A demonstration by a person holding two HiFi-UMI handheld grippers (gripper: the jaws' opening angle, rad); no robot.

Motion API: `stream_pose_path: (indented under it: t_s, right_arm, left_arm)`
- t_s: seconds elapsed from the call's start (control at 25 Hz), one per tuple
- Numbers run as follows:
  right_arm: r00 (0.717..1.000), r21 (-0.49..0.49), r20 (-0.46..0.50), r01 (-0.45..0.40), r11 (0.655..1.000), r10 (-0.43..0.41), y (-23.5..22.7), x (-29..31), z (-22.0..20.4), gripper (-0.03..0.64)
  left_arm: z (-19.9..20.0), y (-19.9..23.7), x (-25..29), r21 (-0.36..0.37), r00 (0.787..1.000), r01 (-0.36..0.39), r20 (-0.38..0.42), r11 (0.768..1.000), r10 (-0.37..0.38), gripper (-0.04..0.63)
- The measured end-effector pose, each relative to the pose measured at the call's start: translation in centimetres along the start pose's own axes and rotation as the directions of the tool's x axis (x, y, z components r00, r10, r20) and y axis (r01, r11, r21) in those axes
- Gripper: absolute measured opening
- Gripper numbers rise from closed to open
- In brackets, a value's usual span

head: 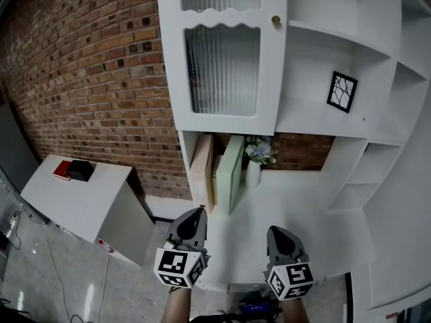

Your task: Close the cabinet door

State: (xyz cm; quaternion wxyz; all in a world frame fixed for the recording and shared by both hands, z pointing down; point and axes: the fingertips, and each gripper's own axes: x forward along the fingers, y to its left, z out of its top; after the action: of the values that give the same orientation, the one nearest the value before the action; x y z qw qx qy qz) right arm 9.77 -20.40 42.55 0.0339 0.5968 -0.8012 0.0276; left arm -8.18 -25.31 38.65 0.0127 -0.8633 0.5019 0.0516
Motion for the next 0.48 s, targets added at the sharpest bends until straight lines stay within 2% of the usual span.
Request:
stream_pose_path:
  t_s: [0.48]
  right_arm:
    - [1.000, 0.004, -0.013, 0.010, 1.000, -0.010, -0.45, -0.25, -0.39, 0.000]
  left_arm:
    - [-0.55, -0.16, 0.36, -0.014, 1.000, 0.006, -0.009, 1.000, -0.006, 0.014]
